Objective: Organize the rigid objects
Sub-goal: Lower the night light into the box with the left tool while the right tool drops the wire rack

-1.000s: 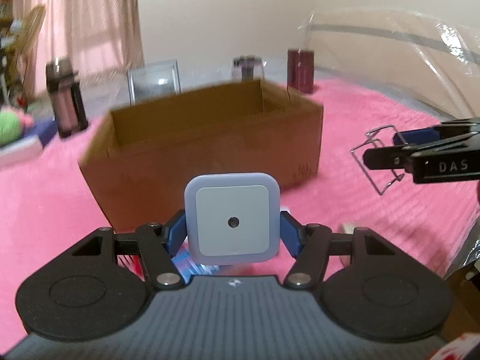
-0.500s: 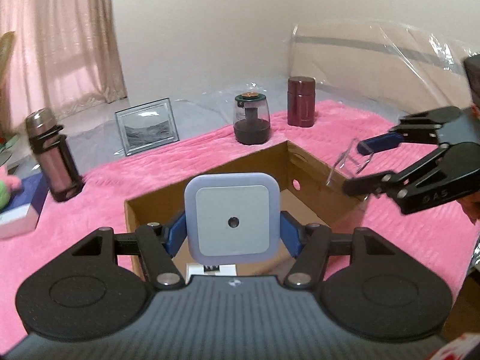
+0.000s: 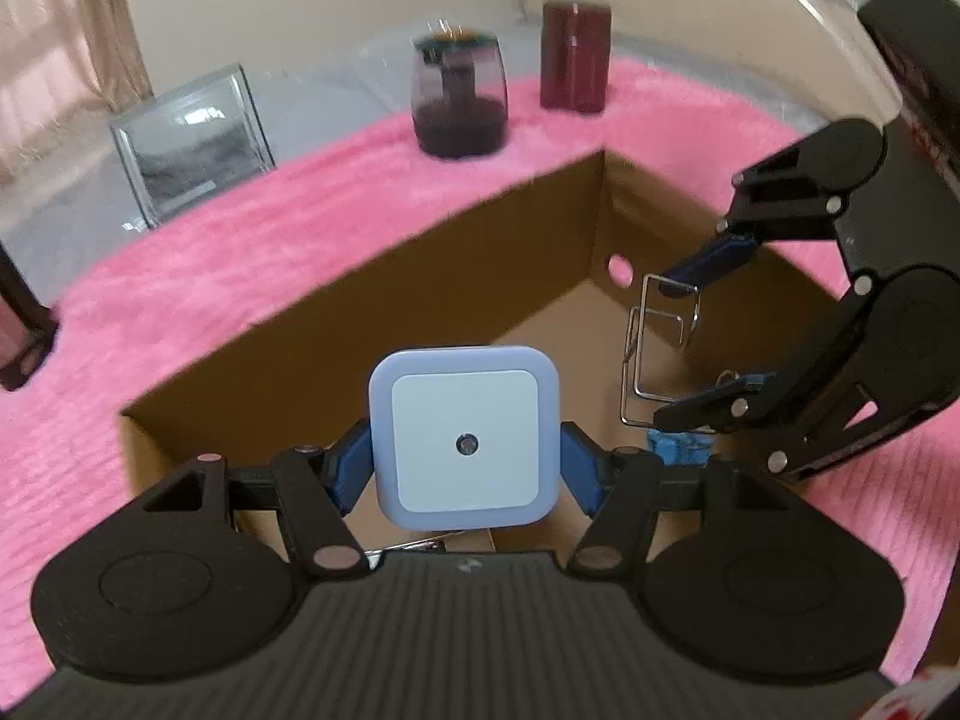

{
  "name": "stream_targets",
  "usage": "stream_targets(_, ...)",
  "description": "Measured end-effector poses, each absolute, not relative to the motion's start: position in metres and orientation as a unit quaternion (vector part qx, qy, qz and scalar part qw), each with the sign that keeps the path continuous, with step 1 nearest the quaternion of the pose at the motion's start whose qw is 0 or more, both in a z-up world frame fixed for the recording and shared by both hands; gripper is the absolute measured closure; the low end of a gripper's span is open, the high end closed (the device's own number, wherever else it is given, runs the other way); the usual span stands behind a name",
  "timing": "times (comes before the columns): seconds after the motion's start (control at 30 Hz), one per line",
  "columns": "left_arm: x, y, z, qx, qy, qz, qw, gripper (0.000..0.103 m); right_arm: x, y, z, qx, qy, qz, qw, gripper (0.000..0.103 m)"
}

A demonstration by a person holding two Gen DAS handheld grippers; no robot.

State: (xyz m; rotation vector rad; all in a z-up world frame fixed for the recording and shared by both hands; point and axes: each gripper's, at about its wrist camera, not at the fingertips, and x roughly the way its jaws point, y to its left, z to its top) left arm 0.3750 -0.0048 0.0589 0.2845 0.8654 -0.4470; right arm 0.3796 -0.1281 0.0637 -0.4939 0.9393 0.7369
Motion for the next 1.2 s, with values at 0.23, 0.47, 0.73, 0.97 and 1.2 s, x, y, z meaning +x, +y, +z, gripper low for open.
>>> stream_targets(0.23, 0.400, -0.016, 0.026, 0.160, 0.458, -0.224, 0.845, 0.043, 0.398, -0.115, 0.038, -0.283, 0.469, 0.348, 0.761, 0.040)
stream_targets(0.47, 0.413, -0.029, 0.009, 0.173, 0.481, -0.234, 0.827, 0.043, 0.400, -0.114, 0.018, -0.300, 0.483, 0.344, 0.747, 0.040)
stream_targets(0.73, 0.420, -0.038, 0.000, 0.183, 0.496, -0.243, 0.814, 0.043, 0.404, -0.116, 0.012, -0.298, 0.494, 0.338, 0.744, 0.040)
stream_targets(0.97, 0.419, -0.041, 0.002, 0.186, 0.492, -0.236, 0.817, 0.043, 0.404, -0.112, 0.015, -0.305, 0.487, 0.327, 0.750, 0.040)
stream_targets(1.2, 0.399, -0.024, 0.040, 0.148, 0.450, -0.223, 0.852, 0.043, 0.395, -0.130, 0.051, -0.261, 0.444, 0.308, 0.800, 0.040)
